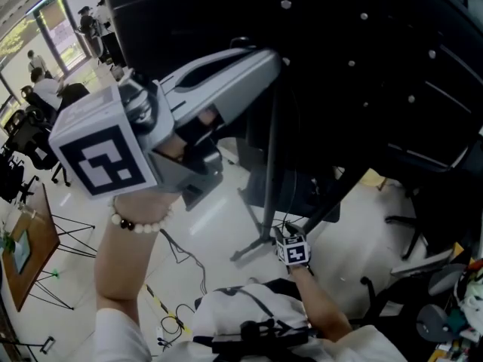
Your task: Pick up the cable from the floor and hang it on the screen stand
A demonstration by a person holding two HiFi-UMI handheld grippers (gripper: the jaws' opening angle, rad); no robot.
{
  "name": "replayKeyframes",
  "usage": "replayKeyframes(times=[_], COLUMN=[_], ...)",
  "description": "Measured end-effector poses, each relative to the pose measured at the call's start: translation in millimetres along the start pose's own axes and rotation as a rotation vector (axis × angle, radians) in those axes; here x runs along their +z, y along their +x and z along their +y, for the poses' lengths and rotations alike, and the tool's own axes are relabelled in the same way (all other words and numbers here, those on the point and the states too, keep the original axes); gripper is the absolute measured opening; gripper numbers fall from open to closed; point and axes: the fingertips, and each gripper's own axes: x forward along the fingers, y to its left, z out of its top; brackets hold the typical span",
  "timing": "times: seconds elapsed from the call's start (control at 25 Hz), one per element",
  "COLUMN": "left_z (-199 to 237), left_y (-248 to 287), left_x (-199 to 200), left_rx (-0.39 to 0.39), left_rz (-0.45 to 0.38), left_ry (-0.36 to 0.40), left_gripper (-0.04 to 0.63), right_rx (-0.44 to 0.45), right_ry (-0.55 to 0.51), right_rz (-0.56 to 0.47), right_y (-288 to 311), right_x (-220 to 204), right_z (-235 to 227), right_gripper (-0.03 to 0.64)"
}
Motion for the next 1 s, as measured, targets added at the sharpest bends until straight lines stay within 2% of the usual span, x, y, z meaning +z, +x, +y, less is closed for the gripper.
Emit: replayKeyframes(times=[0.12, 0.2, 0.36, 0.6, 1.0], left_z=[3.8, 7.4, 24.8, 27.8, -0.6], left_y=[-0.3, -0.3, -13.7, -46.9, -87.4], left_x=[4.8, 9.0, 16.3, 12.9, -4.5], left_rx=[-0.022, -0.018, 0.025, 0.046, 0.12], left_rz=[-0.018, -0.029, -0.07, -0.174, -0.2], left_ry=[-0.008, 0.005, 0.002, -0.105, -0.18], left_gripper=[0.015, 0.015, 0.015, 0.015, 0.015], right_rx=[-0.007, -0.009, 0.001, -0.064, -0.227], right_ry=[0.001, -0.016, -0.041, -0.09, -0.288], right_rz=[-0.002, -0.024, -0.08, -0.235, -0.414], right_y=[6.7, 7.1, -9.5, -86.3, -242.7], right_x=[-1.8, 0.7, 10.8, 56.7, 136.0], right_z=[-1.1, -3.9, -2.5, -17.3, -40.6], right_gripper=[0.151, 0.029, 0.021, 0.02, 0.02])
